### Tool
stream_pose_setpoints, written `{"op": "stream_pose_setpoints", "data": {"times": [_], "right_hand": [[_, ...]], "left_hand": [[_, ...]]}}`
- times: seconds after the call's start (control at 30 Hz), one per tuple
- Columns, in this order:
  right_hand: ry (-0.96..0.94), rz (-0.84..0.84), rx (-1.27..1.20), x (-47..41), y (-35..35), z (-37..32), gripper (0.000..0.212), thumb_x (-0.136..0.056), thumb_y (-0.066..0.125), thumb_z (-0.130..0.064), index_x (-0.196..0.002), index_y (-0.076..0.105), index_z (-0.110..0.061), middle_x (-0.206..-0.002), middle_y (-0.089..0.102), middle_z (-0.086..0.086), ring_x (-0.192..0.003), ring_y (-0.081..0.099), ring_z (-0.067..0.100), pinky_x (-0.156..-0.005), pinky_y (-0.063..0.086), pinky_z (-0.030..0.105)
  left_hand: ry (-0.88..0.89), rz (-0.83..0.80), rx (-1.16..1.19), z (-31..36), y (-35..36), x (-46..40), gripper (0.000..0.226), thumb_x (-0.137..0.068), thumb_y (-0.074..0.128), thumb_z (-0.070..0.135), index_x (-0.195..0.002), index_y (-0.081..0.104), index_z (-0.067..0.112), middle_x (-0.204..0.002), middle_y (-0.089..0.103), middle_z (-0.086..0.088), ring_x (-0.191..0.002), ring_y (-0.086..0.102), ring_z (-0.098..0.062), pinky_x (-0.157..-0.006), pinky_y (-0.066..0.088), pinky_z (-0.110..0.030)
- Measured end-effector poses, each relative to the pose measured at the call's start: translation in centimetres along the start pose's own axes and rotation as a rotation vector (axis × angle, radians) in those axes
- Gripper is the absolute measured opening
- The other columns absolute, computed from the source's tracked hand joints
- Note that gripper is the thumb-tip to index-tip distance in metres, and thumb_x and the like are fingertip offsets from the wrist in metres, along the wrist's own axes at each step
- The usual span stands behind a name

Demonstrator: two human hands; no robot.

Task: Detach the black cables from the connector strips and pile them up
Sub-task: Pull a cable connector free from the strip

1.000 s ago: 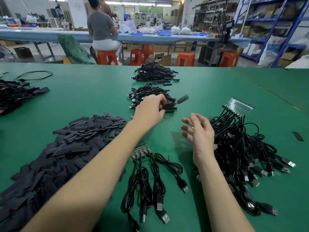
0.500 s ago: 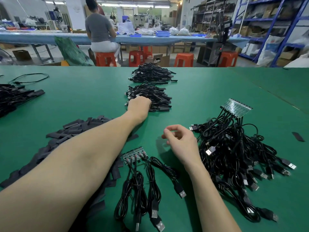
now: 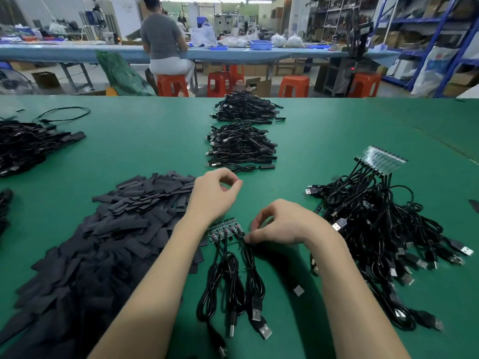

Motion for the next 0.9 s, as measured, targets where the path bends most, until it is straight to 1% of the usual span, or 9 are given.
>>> {"op": "stream_pose_setpoints", "data": {"times": [0.1,0.23,0.3,0.4,0.5,0.6,0.67,0.73,0.9], "right_hand": [[-0.019,-0.053,-0.089,0.1,0.5,-0.2,0.014,-0.078,0.082,-0.040,-0.082,0.079,-0.027,-0.074,0.072,-0.012,-0.067,0.061,0.003,-0.057,0.043,0.019],[-0.030,-0.019,-0.524,0.5,-0.8,1.3,0.003,-0.085,0.079,-0.025,-0.084,0.079,-0.023,-0.069,0.064,-0.008,-0.055,0.046,0.006,-0.052,0.035,0.018],[-0.084,-0.041,-0.743,1.0,-1.5,1.8,0.004,-0.089,0.075,-0.020,-0.086,0.076,-0.022,-0.072,0.061,-0.007,-0.056,0.047,0.005,-0.054,0.038,0.017],[-0.144,-0.101,-0.815,1.7,-1.6,2.1,0.010,-0.091,0.073,-0.017,-0.086,0.076,-0.025,-0.072,0.058,-0.008,-0.058,0.050,0.003,-0.058,0.046,0.015],[-0.077,-0.126,-0.703,1.9,-1.1,3.1,0.006,-0.092,0.073,-0.015,-0.089,0.074,-0.021,-0.073,0.061,-0.005,-0.061,0.053,0.005,-0.060,0.047,0.017],[-0.007,-0.130,-0.360,2.1,-1.0,3.4,0.010,-0.087,0.078,-0.033,-0.093,0.077,-0.025,-0.085,0.073,-0.002,-0.072,0.060,0.005,-0.062,0.047,0.014],[0.008,-0.010,-0.260,1.5,-1.8,2.9,0.021,-0.084,0.077,-0.047,-0.093,0.079,-0.028,-0.091,0.077,-0.009,-0.079,0.065,0.004,-0.073,0.050,0.017],[0.044,0.113,-0.166,0.8,-2.2,2.2,0.031,-0.082,0.075,-0.055,-0.095,0.078,-0.027,-0.093,0.076,-0.007,-0.086,0.067,0.008,-0.081,0.051,0.025],[0.171,0.192,-0.030,-0.1,-0.5,1.1,0.040,-0.068,0.084,-0.059,-0.094,0.077,-0.029,-0.088,0.069,-0.005,-0.091,0.066,0.016,-0.084,0.053,0.030]], "left_hand": [[-0.028,-0.018,0.064,-0.3,0.1,0.8,0.015,-0.090,0.069,0.036,-0.077,0.068,0.030,-0.075,0.069,0.021,-0.070,0.065,0.001,-0.067,0.043,-0.012],[-0.021,-0.115,0.122,0.3,0.5,0.7,0.016,-0.092,0.066,0.044,-0.083,0.068,0.032,-0.080,0.068,0.021,-0.072,0.060,0.010,-0.066,0.040,-0.005],[-0.055,-0.227,0.213,0.4,1.4,0.9,0.017,-0.092,0.066,0.048,-0.090,0.069,0.031,-0.089,0.071,0.016,-0.079,0.064,0.005,-0.076,0.047,-0.015],[-0.184,-0.446,0.412,0.0,3.0,1.9,0.017,-0.093,0.068,0.044,-0.099,0.069,0.027,-0.098,0.077,0.007,-0.083,0.070,-0.005,-0.082,0.050,-0.026],[-0.249,-0.576,0.433,-0.6,3.4,2.5,0.014,-0.092,0.073,0.030,-0.103,0.070,0.023,-0.097,0.078,0.003,-0.085,0.069,-0.008,-0.081,0.052,-0.025],[-0.258,-0.587,0.471,-1.1,3.1,2.5,0.015,-0.089,0.074,0.012,-0.103,0.070,0.013,-0.095,0.075,-0.005,-0.086,0.071,-0.016,-0.081,0.058,-0.030],[-0.264,-0.578,0.487,-0.9,3.3,2.5,0.012,-0.090,0.073,0.012,-0.102,0.070,0.012,-0.091,0.074,-0.005,-0.084,0.071,-0.017,-0.084,0.059,-0.032],[-0.260,-0.520,0.434,-0.7,3.3,2.3,0.007,-0.092,0.071,0.016,-0.098,0.070,0.015,-0.090,0.072,-0.005,-0.081,0.070,-0.015,-0.075,0.058,-0.029],[-0.239,-0.456,0.412,-0.2,3.1,2.1,0.004,-0.095,0.067,0.023,-0.095,0.069,0.020,-0.098,0.077,-0.001,-0.078,0.069,-0.011,-0.068,0.051,-0.022]]}}
Point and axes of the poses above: each hand's wrist, its own x-axis away from the middle knuckle, its own y-axis out of the palm, z = x × y, the point moved 9 cm from there along -x, towards the middle knuckle
